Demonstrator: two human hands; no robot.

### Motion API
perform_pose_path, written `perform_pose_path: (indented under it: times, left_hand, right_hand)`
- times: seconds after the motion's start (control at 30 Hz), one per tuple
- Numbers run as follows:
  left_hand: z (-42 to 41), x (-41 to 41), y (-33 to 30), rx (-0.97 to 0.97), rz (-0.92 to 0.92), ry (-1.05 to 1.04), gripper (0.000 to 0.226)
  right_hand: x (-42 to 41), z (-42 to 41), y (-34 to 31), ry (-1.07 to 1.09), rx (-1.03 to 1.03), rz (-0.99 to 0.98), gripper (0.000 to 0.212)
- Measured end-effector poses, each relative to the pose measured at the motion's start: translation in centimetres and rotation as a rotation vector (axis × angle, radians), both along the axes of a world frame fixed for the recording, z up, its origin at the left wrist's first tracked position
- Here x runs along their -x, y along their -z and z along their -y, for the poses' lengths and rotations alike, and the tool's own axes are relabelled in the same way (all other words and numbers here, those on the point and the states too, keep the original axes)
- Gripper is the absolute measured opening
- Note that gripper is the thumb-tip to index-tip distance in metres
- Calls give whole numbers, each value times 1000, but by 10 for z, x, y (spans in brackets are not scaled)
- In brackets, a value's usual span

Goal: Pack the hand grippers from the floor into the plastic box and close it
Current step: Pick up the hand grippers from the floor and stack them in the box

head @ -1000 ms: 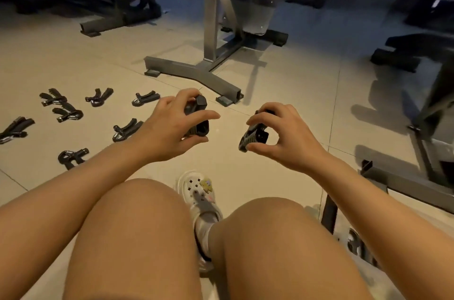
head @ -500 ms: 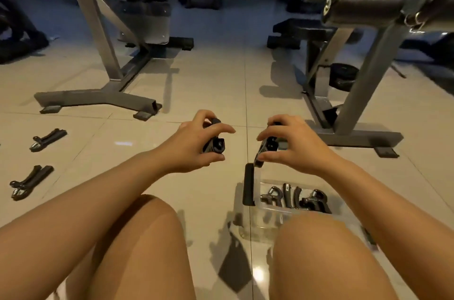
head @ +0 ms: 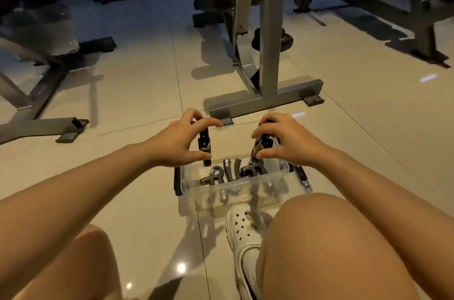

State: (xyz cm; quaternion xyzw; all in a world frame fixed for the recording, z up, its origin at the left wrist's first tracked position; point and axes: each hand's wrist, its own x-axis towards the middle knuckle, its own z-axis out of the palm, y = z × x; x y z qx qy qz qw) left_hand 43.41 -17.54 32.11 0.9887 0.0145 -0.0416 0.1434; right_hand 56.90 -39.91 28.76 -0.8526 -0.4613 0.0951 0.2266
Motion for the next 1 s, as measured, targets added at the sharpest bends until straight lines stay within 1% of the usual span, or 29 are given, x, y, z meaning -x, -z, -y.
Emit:
perform_pose_path:
  times: [0.1, 0.2, 0.27, 0.33, 0.47, 0.53, 0.67, 0.83, 0.93, 1.0]
  left_hand:
    - [7, -15, -12, -123, -20, 98, 66]
    - [4, -23, -14, -211, -26, 192, 65]
    - [0, -27, -9, -232, -34, 240, 65]
    - [-8, -30, 5, -204, -19, 255, 65]
    - [-26, -29, 60, -117, 53, 160, 65]
    - [-33, -26, 95, -102, 75, 116, 65]
    - [-44, -26, 151, 39, 131, -15, 64]
    - [-48, -21, 206, 129, 198, -198, 62]
    - [-49, -19, 230, 196, 272, -315, 60]
    - [-48, -21, 240, 201, 307, -339, 58]
  right_hand:
    - [-2, 20, 12, 51, -76, -47, 40]
    - [-7, 27, 20, 104, -106, -84, 40]
    - [-11, 26, 25, 139, -133, -97, 41]
    - [-13, 19, 35, 194, -164, -133, 42]
    - [-14, -4, 63, 273, -218, -162, 40]
    - [-12, -15, 78, 293, -202, -169, 41]
    - [-18, -37, 101, 267, -148, -179, 42]
    - [-23, -59, 131, 256, -129, -152, 46]
    - [-20, -66, 155, 315, -183, -193, 46]
    - [-20, -67, 170, 357, -225, -219, 45]
